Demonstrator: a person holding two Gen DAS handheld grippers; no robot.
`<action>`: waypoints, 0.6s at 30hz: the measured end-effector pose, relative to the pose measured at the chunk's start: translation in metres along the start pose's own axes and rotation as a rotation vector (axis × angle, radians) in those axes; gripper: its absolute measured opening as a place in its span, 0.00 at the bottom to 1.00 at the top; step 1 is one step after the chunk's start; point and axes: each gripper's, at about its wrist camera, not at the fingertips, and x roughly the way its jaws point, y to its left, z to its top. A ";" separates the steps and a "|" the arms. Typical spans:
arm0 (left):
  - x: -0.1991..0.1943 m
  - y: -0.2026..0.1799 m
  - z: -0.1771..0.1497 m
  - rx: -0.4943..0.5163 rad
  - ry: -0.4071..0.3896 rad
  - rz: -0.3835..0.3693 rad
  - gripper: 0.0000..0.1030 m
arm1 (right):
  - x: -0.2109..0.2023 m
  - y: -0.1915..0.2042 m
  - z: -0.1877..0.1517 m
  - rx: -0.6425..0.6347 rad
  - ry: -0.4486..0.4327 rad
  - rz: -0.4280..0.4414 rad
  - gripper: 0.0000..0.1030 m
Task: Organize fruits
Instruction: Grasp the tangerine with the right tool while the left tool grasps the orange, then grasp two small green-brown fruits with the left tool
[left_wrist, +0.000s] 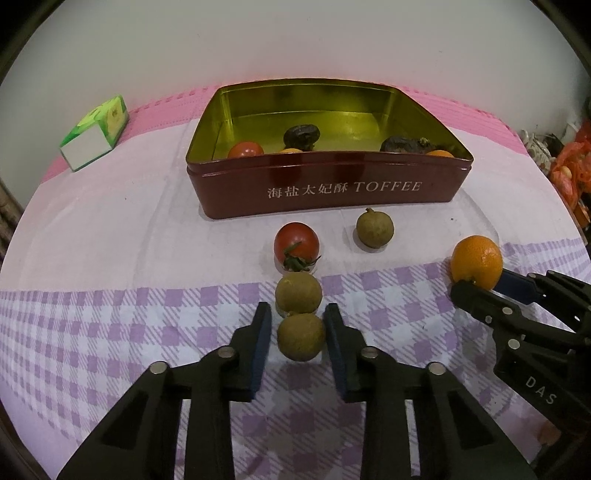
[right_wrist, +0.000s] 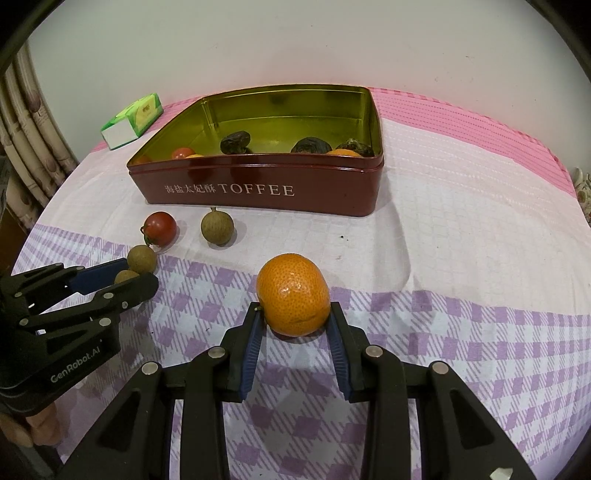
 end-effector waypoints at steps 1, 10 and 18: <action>0.000 0.000 0.000 0.001 -0.001 -0.002 0.26 | 0.000 0.000 0.000 0.001 0.000 0.001 0.31; -0.001 0.000 0.000 -0.002 -0.001 0.002 0.26 | 0.000 0.000 0.000 0.001 -0.001 0.001 0.31; -0.003 -0.001 -0.001 -0.002 -0.005 0.005 0.26 | 0.000 -0.001 0.000 0.000 -0.002 0.001 0.31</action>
